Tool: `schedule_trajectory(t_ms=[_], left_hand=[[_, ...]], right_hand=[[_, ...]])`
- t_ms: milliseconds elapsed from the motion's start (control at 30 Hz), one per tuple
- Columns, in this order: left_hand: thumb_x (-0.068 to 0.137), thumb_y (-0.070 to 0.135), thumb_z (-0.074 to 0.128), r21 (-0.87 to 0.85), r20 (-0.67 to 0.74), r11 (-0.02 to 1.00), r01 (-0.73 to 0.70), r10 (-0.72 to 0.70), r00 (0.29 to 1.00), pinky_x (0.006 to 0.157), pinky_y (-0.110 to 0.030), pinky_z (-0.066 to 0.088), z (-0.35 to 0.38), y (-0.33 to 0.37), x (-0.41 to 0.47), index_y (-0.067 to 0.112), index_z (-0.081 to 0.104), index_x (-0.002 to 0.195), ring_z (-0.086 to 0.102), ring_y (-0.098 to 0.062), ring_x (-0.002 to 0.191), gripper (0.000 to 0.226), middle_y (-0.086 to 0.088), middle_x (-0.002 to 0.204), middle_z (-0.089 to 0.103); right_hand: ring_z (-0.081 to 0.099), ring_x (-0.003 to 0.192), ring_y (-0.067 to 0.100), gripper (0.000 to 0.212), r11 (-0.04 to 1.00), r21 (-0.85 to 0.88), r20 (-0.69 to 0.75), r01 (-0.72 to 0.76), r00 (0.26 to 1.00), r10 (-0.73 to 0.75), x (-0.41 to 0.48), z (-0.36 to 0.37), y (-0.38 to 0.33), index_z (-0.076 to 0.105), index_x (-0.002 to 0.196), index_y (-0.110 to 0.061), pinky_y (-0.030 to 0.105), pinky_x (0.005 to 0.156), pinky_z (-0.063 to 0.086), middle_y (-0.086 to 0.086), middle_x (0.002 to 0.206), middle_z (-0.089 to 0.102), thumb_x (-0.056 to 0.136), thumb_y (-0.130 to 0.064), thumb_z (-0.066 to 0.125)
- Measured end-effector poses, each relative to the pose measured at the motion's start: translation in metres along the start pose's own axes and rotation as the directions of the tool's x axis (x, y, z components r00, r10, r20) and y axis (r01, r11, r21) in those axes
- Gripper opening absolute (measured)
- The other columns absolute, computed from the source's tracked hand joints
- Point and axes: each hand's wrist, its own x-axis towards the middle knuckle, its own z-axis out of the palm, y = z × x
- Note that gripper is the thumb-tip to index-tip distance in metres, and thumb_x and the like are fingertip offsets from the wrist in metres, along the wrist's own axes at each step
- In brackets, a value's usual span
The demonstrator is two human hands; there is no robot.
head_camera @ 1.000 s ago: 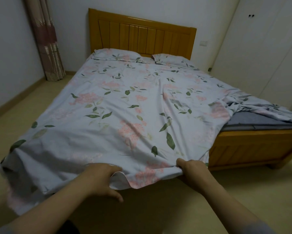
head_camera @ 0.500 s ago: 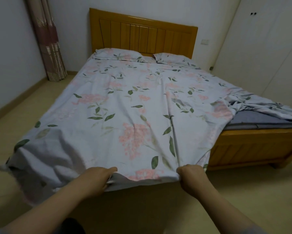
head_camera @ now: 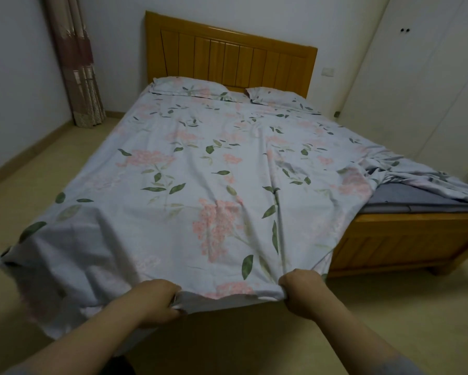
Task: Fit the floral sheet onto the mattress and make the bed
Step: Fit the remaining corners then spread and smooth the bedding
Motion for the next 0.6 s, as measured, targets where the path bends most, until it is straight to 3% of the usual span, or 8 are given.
schedule_trajectory(t_ms=[67, 133, 200, 267, 433, 533, 600], left_hand=[[0.089, 0.032, 0.049, 0.026, -0.046, 0.999, -0.027, 0.028, 0.999, 0.072, -0.028, 0.038, -0.001, -0.003, -0.001, 0.023, 0.045, 0.075, 0.050, -0.017, 0.084, 0.017, 0.004, 0.080, 0.048], [0.086, 0.025, 0.049, 0.011, -0.087, 0.999, -0.044, 0.044, 0.995, 0.076, -0.028, 0.041, -0.001, -0.008, 0.001, 0.020, 0.054, 0.082, 0.053, -0.017, 0.090, 0.008, 0.003, 0.087, 0.053], [0.085, 0.029, 0.055, -0.070, -0.133, 0.996, -0.049, 0.040, 0.990, 0.085, -0.028, 0.045, -0.001, -0.008, 0.002, 0.023, 0.057, 0.105, 0.055, -0.014, 0.099, 0.021, 0.004, 0.107, 0.057], [0.083, 0.038, 0.062, -0.193, -0.167, 0.979, -0.068, 0.036, 0.985, 0.088, -0.025, 0.047, -0.002, -0.003, 0.001, 0.034, 0.048, 0.123, 0.055, -0.007, 0.100, 0.043, 0.011, 0.118, 0.054], [0.081, 0.042, 0.064, -0.271, -0.304, 0.933, -0.239, 0.152, 0.940, 0.097, -0.023, 0.043, -0.009, 0.040, 0.005, 0.037, 0.029, 0.141, 0.049, -0.006, 0.115, 0.070, 0.013, 0.135, 0.046], [0.087, 0.038, 0.059, -0.297, -0.361, 0.905, -0.305, 0.189, 0.913, 0.104, -0.029, 0.039, -0.019, 0.080, 0.012, 0.033, 0.026, 0.145, 0.045, -0.012, 0.126, 0.066, 0.008, 0.143, 0.042], [0.092, 0.026, 0.051, -0.305, -0.396, 0.897, -0.320, 0.186, 0.899, 0.099, -0.028, 0.041, -0.025, 0.100, 0.017, 0.027, 0.037, 0.139, 0.050, -0.017, 0.119, 0.049, 0.001, 0.136, 0.050]], right_hand=[[0.059, 0.099, 0.023, 0.022, 0.998, 0.070, -0.032, 0.004, 0.999, -0.002, 0.003, 0.008, -0.004, 0.062, 0.108, -0.018, 0.032, 0.087, 0.047, 0.006, 0.110, 0.061, 0.089, -0.024, 0.052], [0.056, 0.097, 0.022, 0.020, 0.992, 0.120, -0.112, 0.033, 0.994, -0.019, 0.004, 0.011, -0.004, 0.060, 0.104, -0.018, 0.031, 0.083, 0.046, 0.005, 0.108, 0.058, 0.090, -0.028, 0.051], [0.057, 0.095, 0.020, 0.018, 0.983, 0.175, -0.179, 0.058, 0.984, -0.026, 0.003, 0.011, -0.002, 0.058, 0.101, -0.020, 0.030, 0.080, 0.046, 0.003, 0.106, 0.060, 0.091, -0.032, 0.048], [0.060, 0.092, 0.019, 0.017, 0.973, 0.219, -0.231, 0.076, 0.973, -0.024, 0.002, 0.010, 0.000, 0.057, 0.098, -0.022, 0.030, 0.079, 0.047, 0.001, 0.103, 0.063, 0.091, -0.035, 0.048], [0.061, 0.090, 0.020, 0.017, 0.964, 0.222, -0.363, 0.144, 0.930, -0.055, -0.001, 0.001, -0.002, 0.056, 0.098, -0.023, 0.029, 0.076, 0.047, 0.000, 0.101, 0.065, 0.091, -0.036, 0.048], [0.061, 0.085, 0.016, 0.015, 0.951, 0.245, -0.447, 0.191, 0.892, -0.064, -0.005, -0.006, -0.003, 0.056, 0.096, -0.024, 0.026, 0.073, 0.045, -0.002, 0.097, 0.065, 0.091, -0.037, 0.049], [0.061, 0.083, 0.016, 0.015, 0.942, 0.267, -0.491, 0.202, 0.870, -0.048, -0.009, -0.008, 0.002, 0.057, 0.095, -0.023, 0.027, 0.073, 0.048, -0.003, 0.094, 0.065, 0.090, -0.037, 0.051]])
